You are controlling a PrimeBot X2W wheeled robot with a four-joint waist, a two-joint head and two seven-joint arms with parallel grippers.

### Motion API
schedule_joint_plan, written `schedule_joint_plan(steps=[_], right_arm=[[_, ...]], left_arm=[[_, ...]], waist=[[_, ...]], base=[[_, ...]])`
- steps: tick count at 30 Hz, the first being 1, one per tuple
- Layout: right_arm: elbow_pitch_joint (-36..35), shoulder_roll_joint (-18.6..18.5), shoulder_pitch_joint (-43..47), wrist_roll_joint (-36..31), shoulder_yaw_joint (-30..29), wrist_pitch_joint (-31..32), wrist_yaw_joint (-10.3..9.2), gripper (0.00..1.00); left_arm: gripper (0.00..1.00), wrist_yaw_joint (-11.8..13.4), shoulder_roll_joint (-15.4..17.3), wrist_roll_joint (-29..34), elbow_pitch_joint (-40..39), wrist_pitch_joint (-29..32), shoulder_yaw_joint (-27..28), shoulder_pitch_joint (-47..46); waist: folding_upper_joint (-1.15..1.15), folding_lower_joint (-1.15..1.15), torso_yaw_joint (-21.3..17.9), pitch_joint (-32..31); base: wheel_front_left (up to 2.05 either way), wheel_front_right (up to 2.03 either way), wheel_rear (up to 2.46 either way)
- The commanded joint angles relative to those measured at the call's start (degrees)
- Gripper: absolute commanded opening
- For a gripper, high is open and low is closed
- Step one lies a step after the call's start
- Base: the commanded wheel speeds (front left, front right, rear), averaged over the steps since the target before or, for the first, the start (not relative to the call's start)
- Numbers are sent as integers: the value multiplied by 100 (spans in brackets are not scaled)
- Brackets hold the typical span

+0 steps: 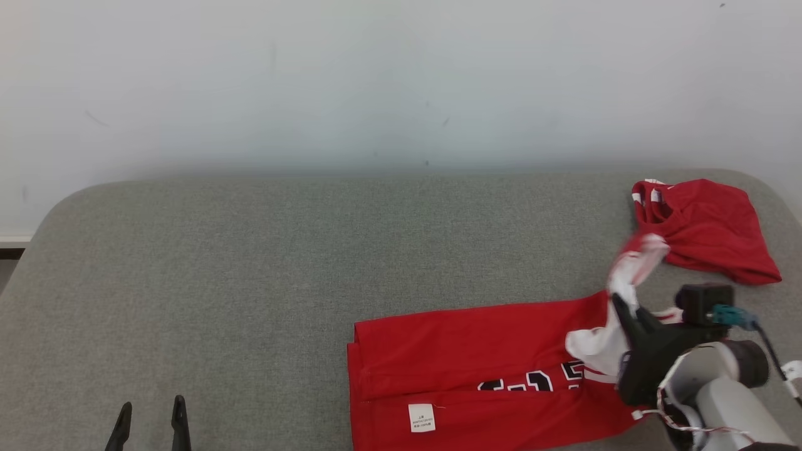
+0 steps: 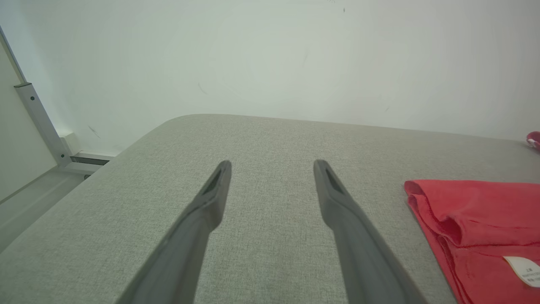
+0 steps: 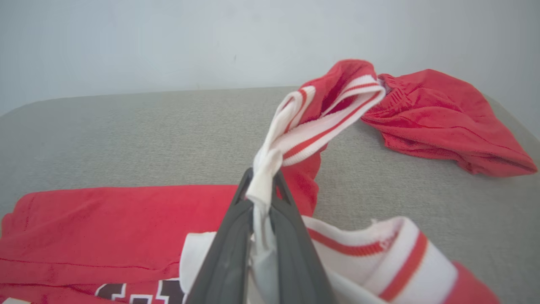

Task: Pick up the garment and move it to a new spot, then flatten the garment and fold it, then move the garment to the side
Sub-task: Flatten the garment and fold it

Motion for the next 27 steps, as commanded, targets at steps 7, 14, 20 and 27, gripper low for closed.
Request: schedule_joint_plan(steps=[7,14,20,27], right_arm=[[-1444,455,512,216,663,511,-17,0],[-2043,1037,665,65,1250,828,-17,0],[-1642,1410,552,-139,1558,815,-17,0],[-737,1655,302,-138,1682,481,-17,0]], left_arm=[[100,-36,-29,97,15,-18,-10,-88],[100,-68,-20,139,77,-17,-53,-220],[100,-95,-52,161,153,-18,-119,-343],[100,-132,-74,163,278,-18,-161,-450]], waist=[[0,0,83,-5],[0,0,234,41],[0,0,402,70],[0,0,521,89]], base=[[0,0,0],[0,0,0],[0,0,0],[0,0,0]])
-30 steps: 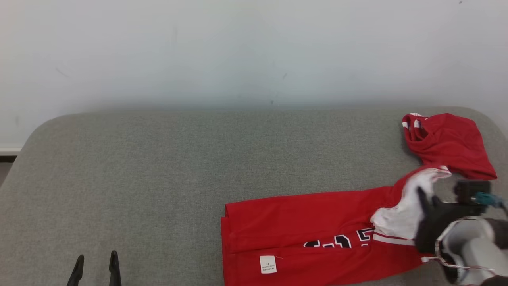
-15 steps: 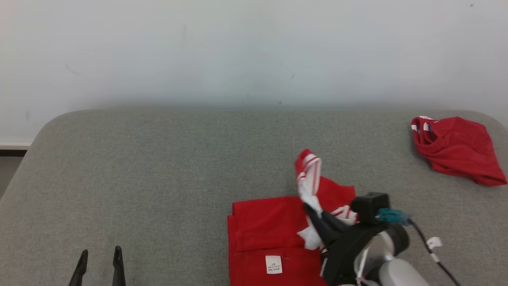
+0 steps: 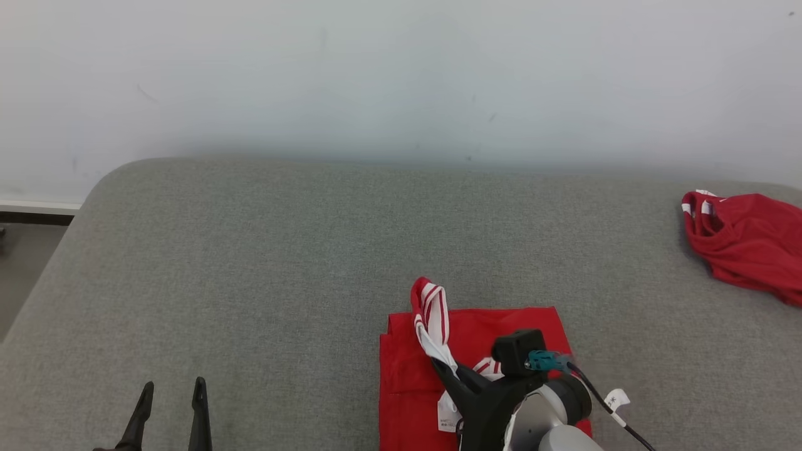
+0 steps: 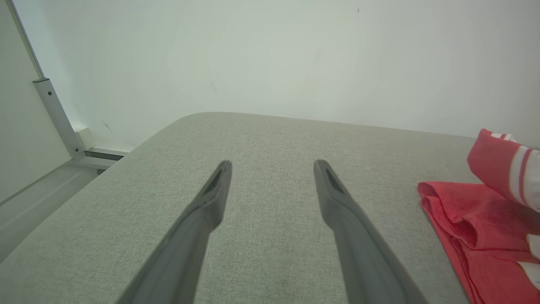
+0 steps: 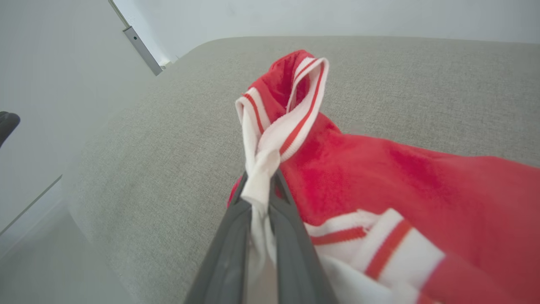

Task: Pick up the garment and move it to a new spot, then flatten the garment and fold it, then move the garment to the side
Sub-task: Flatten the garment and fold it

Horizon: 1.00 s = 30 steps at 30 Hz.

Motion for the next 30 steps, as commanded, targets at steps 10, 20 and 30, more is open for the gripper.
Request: schedule_joint_plan(steps=[10,20,30], right_arm=[[250,52,-404,277,232,-952,-17,100],[-718,-625,-216,190,-819,-1581,-17,100],[-1336,-771,478,-37,-1913,-1457,-17,100]], left_arm=[[100,-34,-27,58,67,-18,47,-35],[100,-20,-22,79,-51,-17,226,127],[100,4,-59,127,-140,-18,278,172]], waist=[[0,0,-43,-41],[0,0,-252,-84],[0,0,-377,-52]], base=[[0,0,0],[0,0,0],[0,0,0]])
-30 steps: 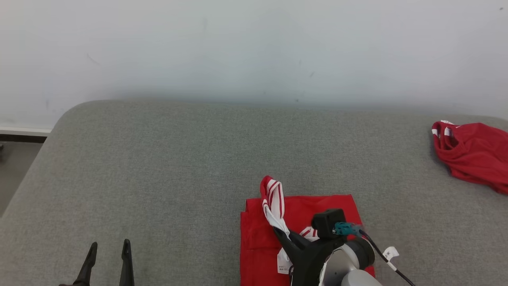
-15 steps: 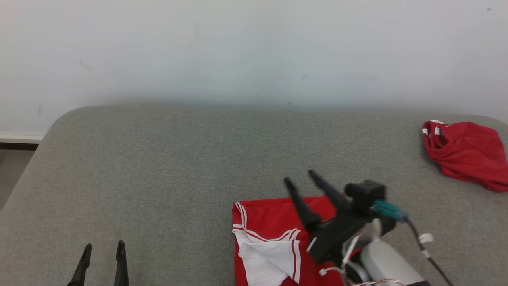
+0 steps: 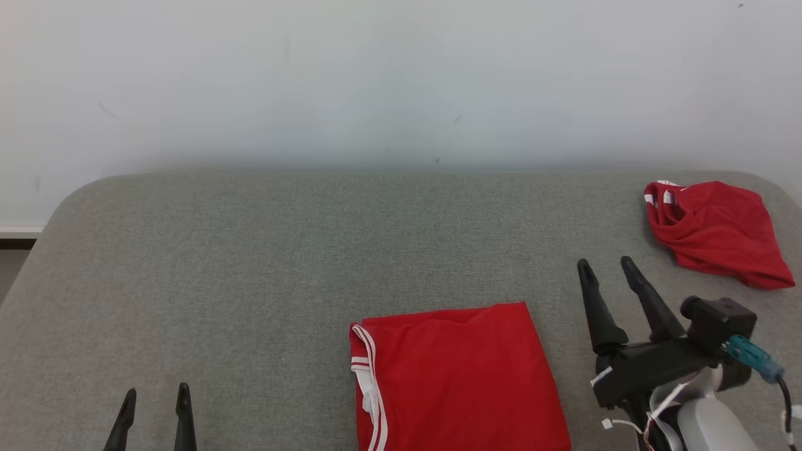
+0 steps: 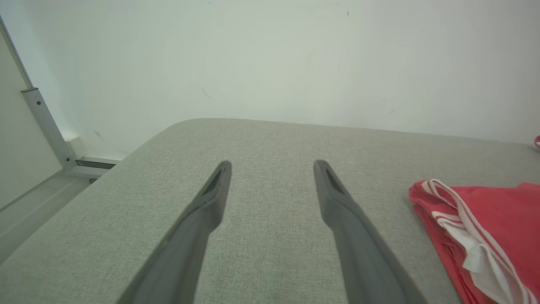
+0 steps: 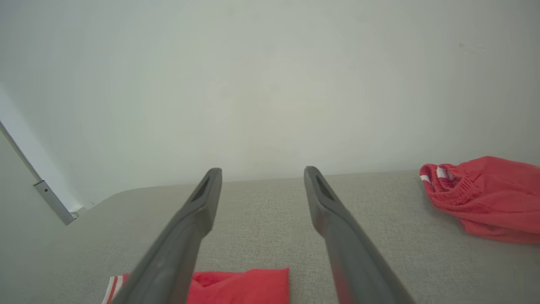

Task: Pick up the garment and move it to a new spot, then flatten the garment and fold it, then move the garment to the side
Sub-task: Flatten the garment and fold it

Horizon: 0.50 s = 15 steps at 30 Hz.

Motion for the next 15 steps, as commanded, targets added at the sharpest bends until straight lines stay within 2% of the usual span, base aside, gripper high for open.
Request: schedule_joint_plan(steps=[1,9,15], right_arm=[[-95,19,147,-94,-109,-35,-17,100],[-498,204,672,-401,-612,-456,-17,100],[-536,359,992,-526,-704,-709,-17,100]], left_arm=[[100,13,-25,37,-28,-18,12,43],[100,50,-53,58,-84,-17,30,103],[100,98,-60,78,-95,-18,86,122]], waist=[[0,0,-26,3],[0,0,-178,-35],[0,0,-323,-82]], base=[[0,0,0],[0,0,0],[0,0,0]])
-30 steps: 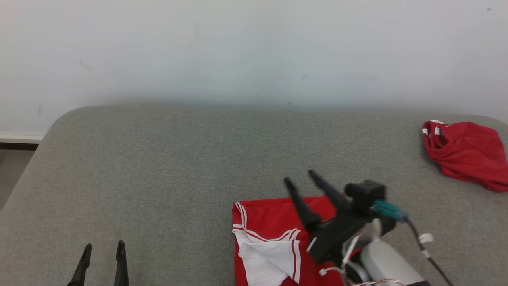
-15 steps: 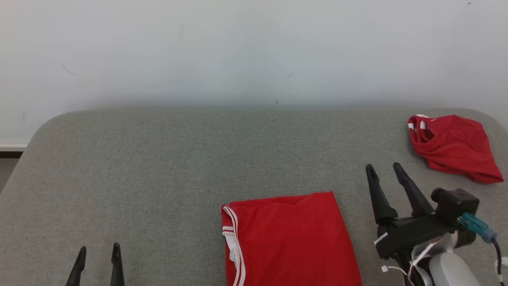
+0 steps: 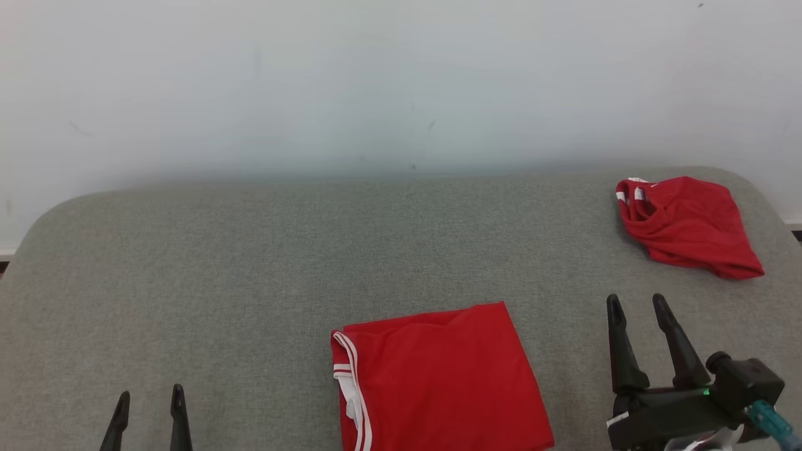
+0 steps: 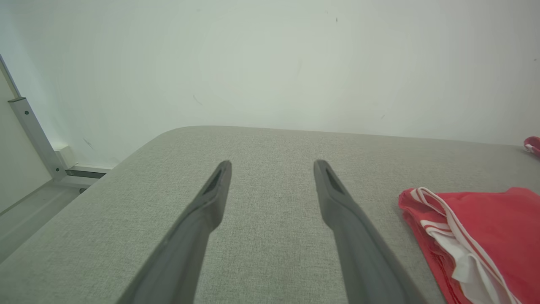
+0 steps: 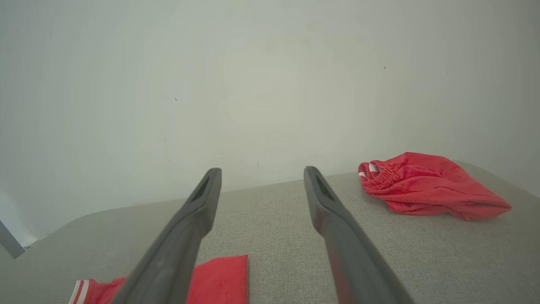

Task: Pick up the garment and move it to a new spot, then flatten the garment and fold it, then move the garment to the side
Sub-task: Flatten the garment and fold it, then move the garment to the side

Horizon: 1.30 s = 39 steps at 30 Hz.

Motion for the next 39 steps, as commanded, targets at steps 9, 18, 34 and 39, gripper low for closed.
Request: schedule_joint_plan(steps=[9,18,34,39], right_arm=[[387,179,429,-620,104,-323,-17,100],[440,356,626,-909,8,-347,-17,100],[494,436,718,-1222,4,-350,-17,100],[422,457,706,-1276,43,-349,-17,100]], left_arm=[[100,114,115,288,175,-17,-104,39],[100,-3,255,203,191,-18,-164,106],[100,10,375,321,101,-17,-309,237],[100,27,403,288,-14,13,-331,240]], waist=[[0,0,-121,-108],[0,0,-102,-152],[0,0,-23,-181],[0,0,-22,-172]], base=[[0,0,0],[0,0,0],[0,0,0],[0,0,0]])
